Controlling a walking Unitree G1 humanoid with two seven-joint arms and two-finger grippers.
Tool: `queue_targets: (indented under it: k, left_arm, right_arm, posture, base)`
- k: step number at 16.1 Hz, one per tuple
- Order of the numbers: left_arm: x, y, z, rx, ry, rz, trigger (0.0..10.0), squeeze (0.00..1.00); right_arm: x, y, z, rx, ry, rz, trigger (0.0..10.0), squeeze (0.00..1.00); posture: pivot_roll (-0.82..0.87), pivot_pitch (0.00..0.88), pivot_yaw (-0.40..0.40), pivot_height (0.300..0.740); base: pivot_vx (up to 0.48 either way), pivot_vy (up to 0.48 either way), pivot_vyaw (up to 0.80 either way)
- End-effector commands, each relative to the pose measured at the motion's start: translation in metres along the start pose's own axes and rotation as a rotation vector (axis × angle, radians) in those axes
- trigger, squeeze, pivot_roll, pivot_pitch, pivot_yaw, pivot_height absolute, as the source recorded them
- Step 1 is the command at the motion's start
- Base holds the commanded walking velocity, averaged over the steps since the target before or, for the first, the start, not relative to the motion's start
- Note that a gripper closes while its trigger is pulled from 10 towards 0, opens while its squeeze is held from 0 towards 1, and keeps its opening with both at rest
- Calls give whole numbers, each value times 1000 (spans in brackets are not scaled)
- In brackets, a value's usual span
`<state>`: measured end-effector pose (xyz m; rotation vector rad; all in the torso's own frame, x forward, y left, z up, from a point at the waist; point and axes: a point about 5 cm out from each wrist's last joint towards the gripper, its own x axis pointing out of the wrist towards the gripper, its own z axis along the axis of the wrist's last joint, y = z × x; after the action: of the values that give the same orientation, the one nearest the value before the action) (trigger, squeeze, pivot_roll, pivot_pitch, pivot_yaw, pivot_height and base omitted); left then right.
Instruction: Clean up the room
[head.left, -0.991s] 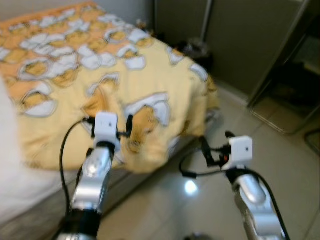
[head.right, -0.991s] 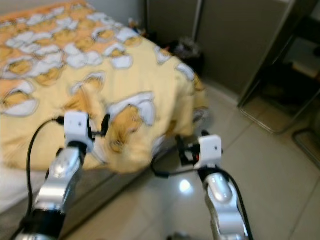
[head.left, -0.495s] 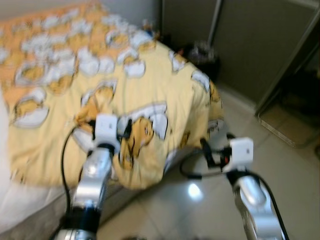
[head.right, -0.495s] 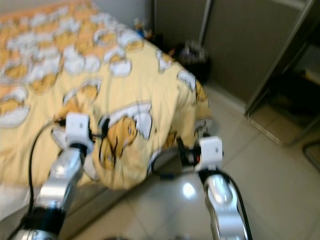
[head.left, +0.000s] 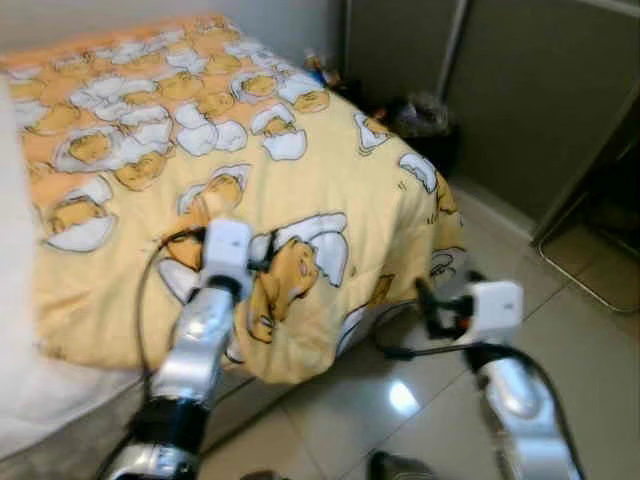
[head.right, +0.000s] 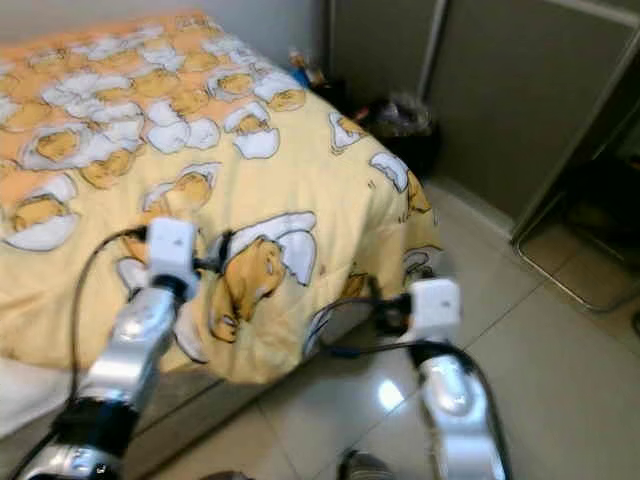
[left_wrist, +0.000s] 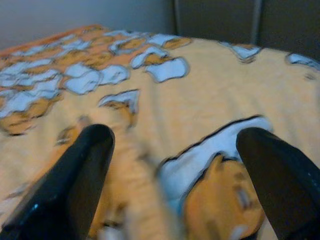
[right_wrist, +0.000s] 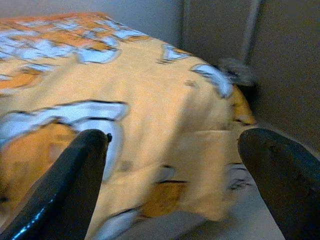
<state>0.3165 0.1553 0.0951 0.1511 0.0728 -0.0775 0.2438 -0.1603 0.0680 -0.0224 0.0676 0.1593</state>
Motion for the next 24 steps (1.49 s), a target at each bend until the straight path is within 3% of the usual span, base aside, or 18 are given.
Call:
queue_targets:
  k: [1,7,12,14,16,19,24]
  left_arm:
    - [2,-2,0,-2,8,-12,10000,0]
    - [3,-3,1,13,7,-35,10000,0]
    - [5,3,4,32,0,-8,10000,0]
    - [9,11,6,102,3,23,10000,0]
    - [14,19,9,107,4,40,10000,0]
    - [15,17,12,67,-10,10,10000,0]
    - [16,13,9,74,11,-15,10000,0]
  right_arm:
    - [-1,-5,3,-18,-15,-13,10000,0]
    - [-4,-3,-1,-19,2,-19,10000,0]
    - [-4,-3,-2,-14,-3,-19,10000,0]
    - [-6,-3,-2,-12,1,-19,10000,0]
    - [-8,-1,-4,-8,7,-19,10000,0]
    - [-11,0,-5,-3,11,-23,10000,0]
    - [-14,0,-5,1,13,-29,10000,0]
  posture:
    - [-103,66,58,740]
    - [-102,54,69,740]
    - [-97,49,72,740]
    - [-96,61,75,740]
    - [-100,75,78,740]
    - [-102,85,82,740]
    - [-106,98,86,740]
  base:
    - [461,0,0]
    - [480,0,-533]
    - [480,0,0]
    - [0,0,0]
    - [0,0,0]
    - [0,150,0]
    - [0,444,0]
